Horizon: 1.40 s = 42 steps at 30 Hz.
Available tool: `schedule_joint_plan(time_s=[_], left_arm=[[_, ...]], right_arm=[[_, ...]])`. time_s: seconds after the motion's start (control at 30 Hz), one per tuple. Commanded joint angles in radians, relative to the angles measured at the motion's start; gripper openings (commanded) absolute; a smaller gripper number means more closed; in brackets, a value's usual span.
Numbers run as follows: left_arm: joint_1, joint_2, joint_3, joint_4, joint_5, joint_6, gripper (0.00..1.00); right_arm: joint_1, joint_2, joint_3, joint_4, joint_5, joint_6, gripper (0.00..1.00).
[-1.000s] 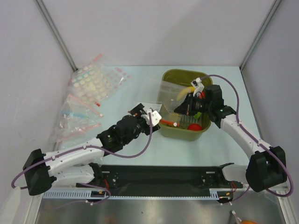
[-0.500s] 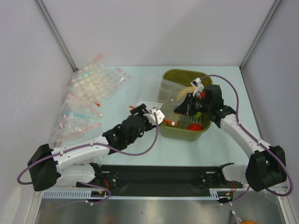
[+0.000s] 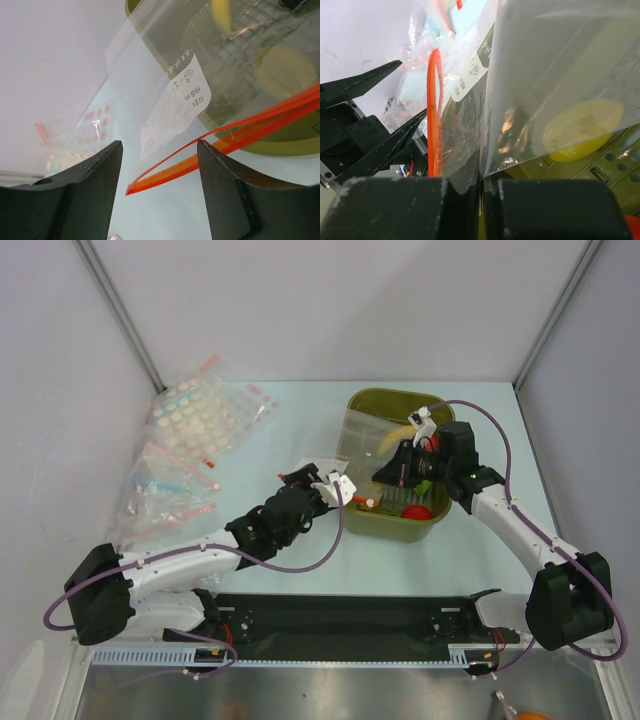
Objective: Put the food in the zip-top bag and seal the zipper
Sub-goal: Open the zipper of the food storage bag at the center of the board.
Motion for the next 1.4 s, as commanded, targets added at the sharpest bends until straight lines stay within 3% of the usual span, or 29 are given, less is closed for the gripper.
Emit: schedule_joint_plan(time_s=[0.0, 0.23, 0.37, 0.43, 0.63, 0.8, 0.9, 0.93, 1.03, 1.2, 1.37], left_arm=[[-0.005, 0.006, 0.033, 0.014, 0.001, 0.016, 0.67], [-0.005, 0.033, 0.047, -0.003, 0.009, 0.014, 0.65], [-0.003, 0.075, 0.062, 0.019, 0.009, 0.039, 0.42], [-0.005, 0.124, 0.088, 0.014, 0.003, 0.053, 0.36], [-0.005, 0.159, 0.119, -0.017, 0.001, 0.048, 0.0], [-0.003, 0.107, 0.12, -0.058, 0.047, -0.027, 0.0], [-0.005, 0.072, 0.148, -0.119, 0.052, -0.104, 0.0], [-0.005, 0.061, 0.158, -0.133, 0.052, -0.121, 0.0], [-0.005, 0.024, 0.166, -0.162, 0.052, -0.187, 0.0], [-0.003, 0.013, 0.178, -0.187, 0.004, -0.269, 0.0], [0.006, 0.027, 0.221, -0.268, -0.065, -0.348, 0.0]], right_arm=[[-0.005, -0.003, 0.036, 0.016, -0.016, -0.003, 0.07], [-0.005, -0.003, 0.035, 0.016, -0.016, -0.003, 0.07], [-0.005, 0.001, 0.03, 0.028, -0.024, 0.004, 0.07], [-0.005, 0.004, 0.028, 0.033, -0.027, 0.006, 0.07], [-0.005, 0.0, 0.027, 0.036, -0.03, 0.009, 0.07], [-0.005, -0.01, 0.024, 0.041, -0.032, 0.012, 0.08], [-0.005, -0.026, 0.015, 0.059, -0.035, 0.021, 0.25], [-0.004, -0.04, 0.01, 0.073, -0.033, 0.024, 0.38], [-0.004, -0.071, -0.01, 0.096, -0.023, 0.03, 0.62], [-0.005, -0.186, -0.041, 0.116, 0.074, 0.024, 0.82], [-0.005, -0.315, -0.102, 0.156, 0.181, 0.035, 0.93]])
